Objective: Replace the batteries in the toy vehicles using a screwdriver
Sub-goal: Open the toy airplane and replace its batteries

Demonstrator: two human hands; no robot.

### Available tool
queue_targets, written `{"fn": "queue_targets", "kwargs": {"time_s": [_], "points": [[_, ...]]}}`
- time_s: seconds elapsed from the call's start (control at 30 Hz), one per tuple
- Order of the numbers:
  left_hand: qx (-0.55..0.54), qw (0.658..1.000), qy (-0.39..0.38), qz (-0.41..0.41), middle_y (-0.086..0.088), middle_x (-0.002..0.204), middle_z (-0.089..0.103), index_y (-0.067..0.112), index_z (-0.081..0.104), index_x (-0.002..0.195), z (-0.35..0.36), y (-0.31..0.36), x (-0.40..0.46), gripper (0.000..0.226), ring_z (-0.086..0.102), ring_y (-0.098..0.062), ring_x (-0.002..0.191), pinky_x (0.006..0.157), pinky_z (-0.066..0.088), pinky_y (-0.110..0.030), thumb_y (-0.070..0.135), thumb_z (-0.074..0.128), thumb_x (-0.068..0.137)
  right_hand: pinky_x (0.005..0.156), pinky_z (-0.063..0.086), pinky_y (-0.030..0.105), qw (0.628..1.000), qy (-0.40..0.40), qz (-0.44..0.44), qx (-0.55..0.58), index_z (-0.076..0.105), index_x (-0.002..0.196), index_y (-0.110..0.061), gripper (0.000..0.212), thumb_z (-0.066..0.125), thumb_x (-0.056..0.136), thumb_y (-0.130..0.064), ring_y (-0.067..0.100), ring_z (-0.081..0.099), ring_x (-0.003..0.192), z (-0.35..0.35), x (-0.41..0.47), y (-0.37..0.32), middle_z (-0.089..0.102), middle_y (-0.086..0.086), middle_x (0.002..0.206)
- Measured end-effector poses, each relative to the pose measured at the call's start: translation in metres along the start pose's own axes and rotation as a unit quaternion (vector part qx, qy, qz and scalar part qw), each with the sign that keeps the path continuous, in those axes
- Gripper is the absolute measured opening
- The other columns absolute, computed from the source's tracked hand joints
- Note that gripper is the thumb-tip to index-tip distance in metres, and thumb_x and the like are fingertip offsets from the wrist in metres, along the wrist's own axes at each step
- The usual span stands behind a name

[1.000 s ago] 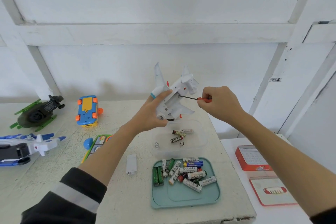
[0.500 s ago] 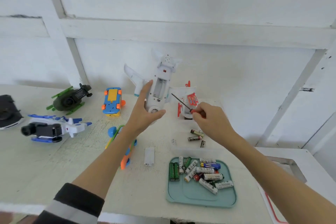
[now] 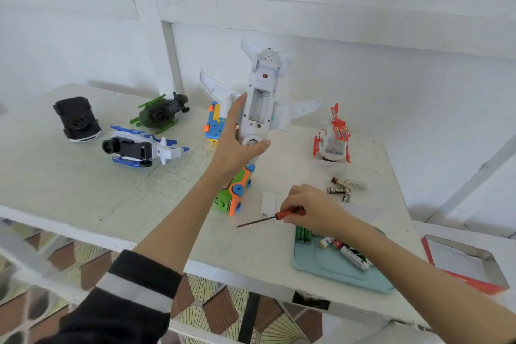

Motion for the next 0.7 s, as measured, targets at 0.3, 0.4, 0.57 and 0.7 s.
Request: {"fn": "queue_targets", "kwargs": {"time_s": [0.3, 0.4, 0.57, 0.7], "points": [[-0.009, 1.000, -0.011, -0.007, 0.011, 0.142, 0.044, 0.034, 0.027, 0.146, 0.006, 0.004, -0.010, 0.089, 0.063, -0.004, 0.086, 0.073, 0.052, -0.020, -0.014, 0.066, 0.082, 0.084, 0.030, 0.030, 0.992, -0.045, -0.030, -0.112, 0.068, 0.106, -0.028, 0.021, 0.060, 0.086, -0.032, 0.017, 0.046, 0.105, 0.029, 0.007, -0.011, 0.060, -0.004, 0.106], [-0.009, 1.000, -0.017, -0.009, 0.005, 0.148, 0.042, 0.034, 0.027, 0.148, 0.008, 0.005, -0.014, 0.091, 0.064, -0.007, 0.090, 0.074, 0.052, -0.021, -0.012, 0.068, 0.081, 0.083, 0.027, 0.030, 0.991, -0.061, -0.035, -0.117, 0.068, 0.106, -0.029, 0.022, 0.061, 0.086, -0.035, 0.016, 0.045, 0.105, 0.034, 0.007, -0.013, 0.061, -0.006, 0.106], [-0.005, 1.000, -0.020, -0.001, 0.002, 0.149, 0.041, 0.038, 0.028, 0.144, 0.011, 0.008, -0.019, 0.090, 0.065, -0.004, 0.090, 0.073, 0.053, -0.021, -0.013, 0.068, 0.081, 0.080, 0.024, 0.029, 0.992, -0.053, -0.030, -0.109, 0.067, 0.109, -0.031, 0.025, 0.061, 0.086, -0.036, 0.016, 0.044, 0.105, 0.035, 0.004, -0.012, 0.060, -0.008, 0.108], [0.001, 1.000, -0.026, 0.012, 0.001, 0.151, 0.041, 0.046, 0.030, 0.139, 0.016, 0.011, -0.019, 0.090, 0.065, -0.011, 0.101, 0.079, 0.054, -0.024, -0.003, 0.073, 0.077, 0.090, 0.029, 0.031, 0.995, -0.053, -0.018, -0.087, 0.061, 0.121, -0.031, 0.035, 0.062, 0.086, -0.028, 0.014, 0.042, 0.110, 0.027, -0.002, -0.008, 0.058, -0.010, 0.118]]}}
Point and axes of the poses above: each hand's wrist, its own x-axis towards the middle knuckle, its own z-axis out of the palm, y = z × x, the point moved 4 cm from there along x, towards the middle knuckle
